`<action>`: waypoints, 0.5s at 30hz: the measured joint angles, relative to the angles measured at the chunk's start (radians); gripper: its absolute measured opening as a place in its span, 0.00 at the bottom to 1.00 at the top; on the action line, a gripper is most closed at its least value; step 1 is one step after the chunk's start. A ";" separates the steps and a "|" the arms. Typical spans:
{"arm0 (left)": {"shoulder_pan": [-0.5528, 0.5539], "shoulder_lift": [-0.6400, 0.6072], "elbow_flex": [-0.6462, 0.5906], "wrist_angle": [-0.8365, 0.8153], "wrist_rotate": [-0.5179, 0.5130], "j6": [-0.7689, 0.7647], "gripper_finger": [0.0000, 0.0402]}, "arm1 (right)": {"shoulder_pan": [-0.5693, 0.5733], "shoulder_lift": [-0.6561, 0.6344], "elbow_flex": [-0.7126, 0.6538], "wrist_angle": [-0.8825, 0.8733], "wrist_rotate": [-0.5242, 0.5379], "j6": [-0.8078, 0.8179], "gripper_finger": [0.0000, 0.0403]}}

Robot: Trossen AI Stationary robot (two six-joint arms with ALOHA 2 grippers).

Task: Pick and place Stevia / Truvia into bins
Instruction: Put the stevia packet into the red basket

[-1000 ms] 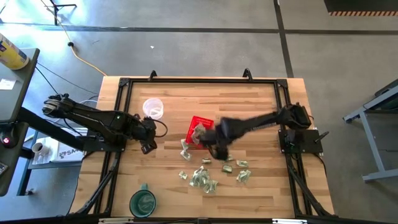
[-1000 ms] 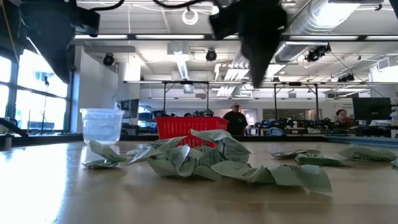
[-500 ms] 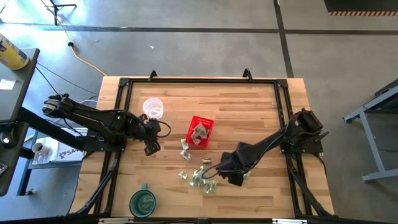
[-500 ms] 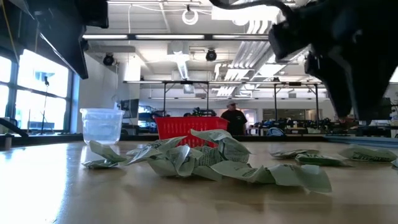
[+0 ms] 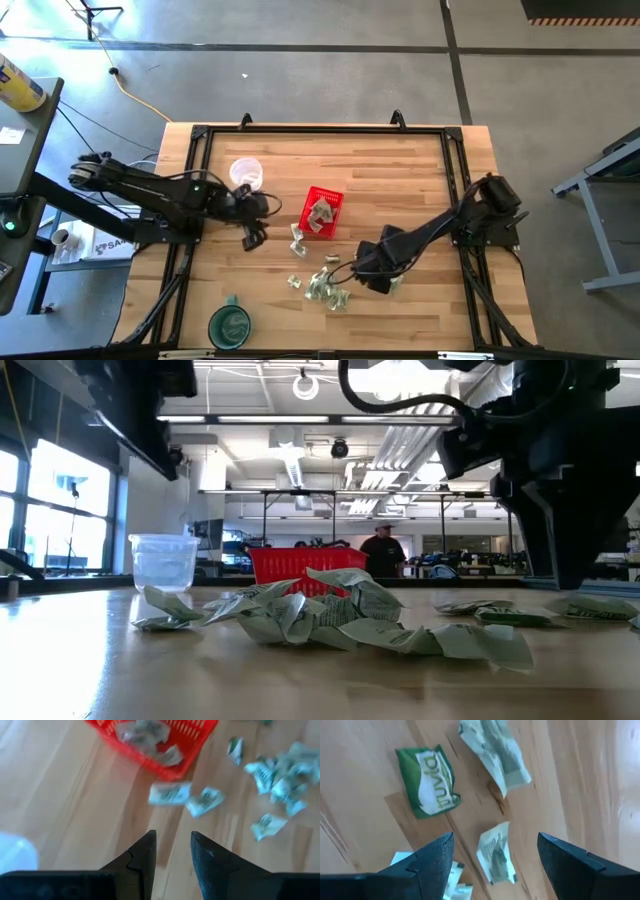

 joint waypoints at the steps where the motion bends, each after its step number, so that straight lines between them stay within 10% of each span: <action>1: 0.015 0.009 -0.001 0.013 0.016 0.004 0.39 | 0.002 -0.001 -0.002 0.003 0.001 0.002 0.69; 15: 0.060 0.032 -0.003 0.009 0.042 -0.021 0.39 | 0.007 -0.003 -0.114 0.156 -0.058 0.029 0.68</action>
